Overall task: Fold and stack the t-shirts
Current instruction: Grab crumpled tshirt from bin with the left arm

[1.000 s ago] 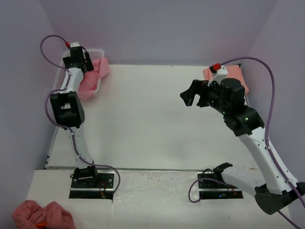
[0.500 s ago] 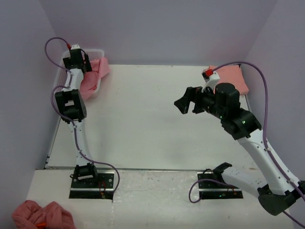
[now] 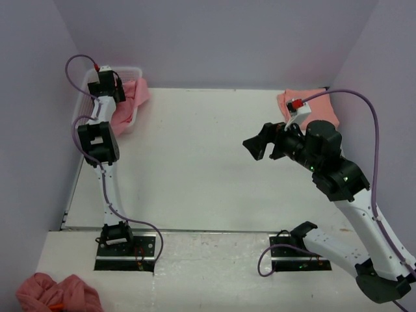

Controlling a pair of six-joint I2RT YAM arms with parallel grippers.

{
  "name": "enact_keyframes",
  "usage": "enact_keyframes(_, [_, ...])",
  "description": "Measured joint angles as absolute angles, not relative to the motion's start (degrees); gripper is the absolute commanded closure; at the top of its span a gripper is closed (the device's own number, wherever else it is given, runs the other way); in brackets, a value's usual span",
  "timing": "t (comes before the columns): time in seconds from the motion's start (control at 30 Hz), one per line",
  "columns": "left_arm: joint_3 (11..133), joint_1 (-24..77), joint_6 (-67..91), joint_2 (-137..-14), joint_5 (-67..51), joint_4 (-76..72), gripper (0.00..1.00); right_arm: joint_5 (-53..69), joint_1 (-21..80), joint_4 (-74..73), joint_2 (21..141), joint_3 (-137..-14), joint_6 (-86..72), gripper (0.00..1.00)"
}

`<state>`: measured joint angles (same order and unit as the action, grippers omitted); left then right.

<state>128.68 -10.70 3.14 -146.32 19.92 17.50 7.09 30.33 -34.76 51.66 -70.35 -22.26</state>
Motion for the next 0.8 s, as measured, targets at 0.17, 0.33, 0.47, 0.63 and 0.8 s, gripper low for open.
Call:
enact_keyframes(0.17, [128.68, -10.46, 3.2, -146.61, 21.91, 17.54, 0.12, 7.14, 30.33, -34.89, 51.59, -70.32, -22.22, 0.01])
enact_keyframes(0.33, [128.68, -9.8, 2.22, -147.72, 25.54, 17.47, 0.11, 7.11, 30.33, -35.2, 51.07, -69.82, -22.04, 0.01])
enact_keyframes(0.47, [128.68, -9.23, 1.85, -148.7, 27.81, 17.43, 0.22, 7.14, 30.35, -35.14, 49.74, -69.71, -22.02, 0.01])
enact_keyframes(0.63, [128.64, -8.93, 2.13, -149.47, 29.85, 16.93, 0.79, 7.29, 30.35, -35.05, 50.02, -69.45, -22.04, 0.01])
enact_keyframes(0.8, [126.43, -8.93, 2.07, -149.45, 30.7, 13.8, 1.0, 7.38, 30.37, -34.48, 51.88, -66.35, -22.48, 0.01])
